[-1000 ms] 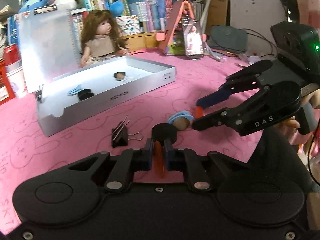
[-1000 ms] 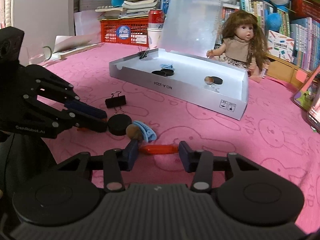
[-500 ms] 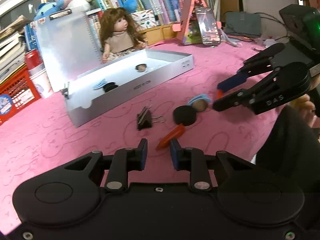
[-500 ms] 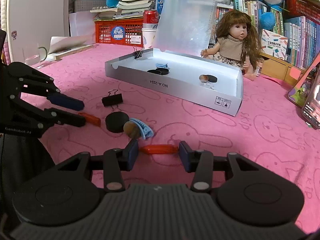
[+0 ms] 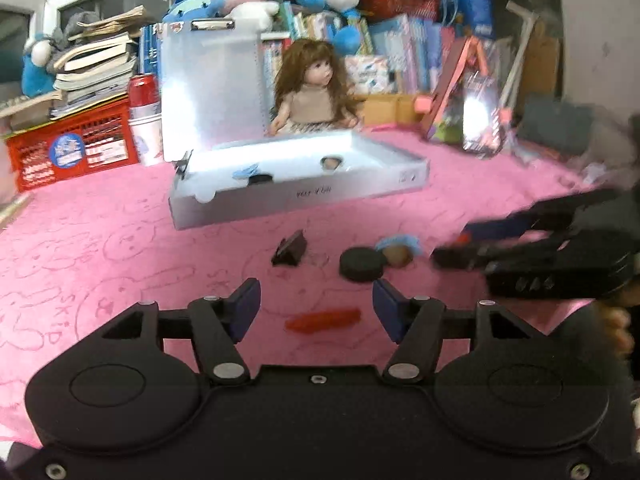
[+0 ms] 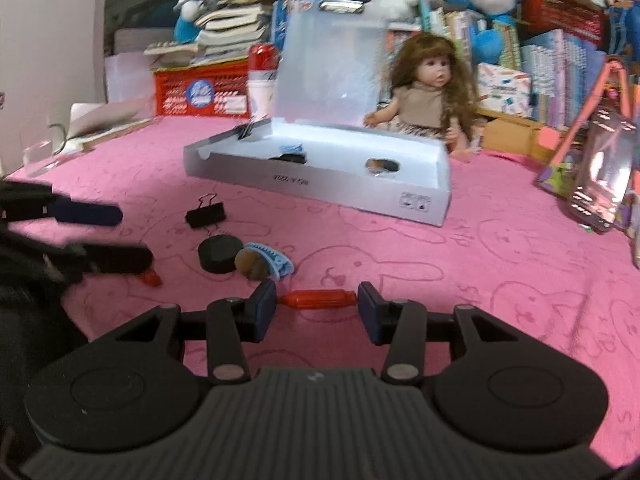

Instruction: Organize rigid objects

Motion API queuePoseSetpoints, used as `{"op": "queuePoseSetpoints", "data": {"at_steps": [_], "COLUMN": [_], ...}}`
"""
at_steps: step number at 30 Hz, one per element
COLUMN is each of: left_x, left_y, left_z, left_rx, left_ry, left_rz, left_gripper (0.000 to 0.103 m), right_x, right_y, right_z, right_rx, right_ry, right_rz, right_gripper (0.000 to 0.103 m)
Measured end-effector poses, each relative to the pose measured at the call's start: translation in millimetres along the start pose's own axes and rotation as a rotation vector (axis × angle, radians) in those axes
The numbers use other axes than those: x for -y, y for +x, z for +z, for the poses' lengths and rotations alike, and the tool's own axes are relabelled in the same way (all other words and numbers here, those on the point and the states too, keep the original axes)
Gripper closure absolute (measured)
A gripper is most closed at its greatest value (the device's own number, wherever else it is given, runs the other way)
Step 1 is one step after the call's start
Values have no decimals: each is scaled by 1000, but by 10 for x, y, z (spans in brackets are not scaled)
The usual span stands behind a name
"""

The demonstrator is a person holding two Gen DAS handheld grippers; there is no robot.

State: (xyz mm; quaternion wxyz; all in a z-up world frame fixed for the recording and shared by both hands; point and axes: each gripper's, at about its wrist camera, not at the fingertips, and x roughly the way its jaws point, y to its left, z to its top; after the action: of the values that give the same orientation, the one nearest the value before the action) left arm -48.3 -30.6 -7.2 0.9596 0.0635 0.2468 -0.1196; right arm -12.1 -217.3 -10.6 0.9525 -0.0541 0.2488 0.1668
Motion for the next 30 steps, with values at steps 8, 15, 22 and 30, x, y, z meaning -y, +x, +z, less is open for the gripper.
{"op": "queuePoseSetpoints", "data": {"at_steps": [8,15,22,30], "left_x": [197,182,136,42], "left_y": [18,136,140,112], "left_z": [-183,-120,-87,76], "left_rx": [25,8,15,50], "left_ry": [-52,-132,-172,-164], "left_rz": [142,123,128,151], "left_gripper": [38,46,61,61], "right_x": [33,44,19,-4], "right_y": [-52,-35,-22,-3], "right_z": [-42,-75,-67,24], "right_rx": [49,44,47,57], "right_ry": [72,96,102,128], "right_rz": [-62,-80,-96,-110], "right_gripper": [53,53,53,53]}}
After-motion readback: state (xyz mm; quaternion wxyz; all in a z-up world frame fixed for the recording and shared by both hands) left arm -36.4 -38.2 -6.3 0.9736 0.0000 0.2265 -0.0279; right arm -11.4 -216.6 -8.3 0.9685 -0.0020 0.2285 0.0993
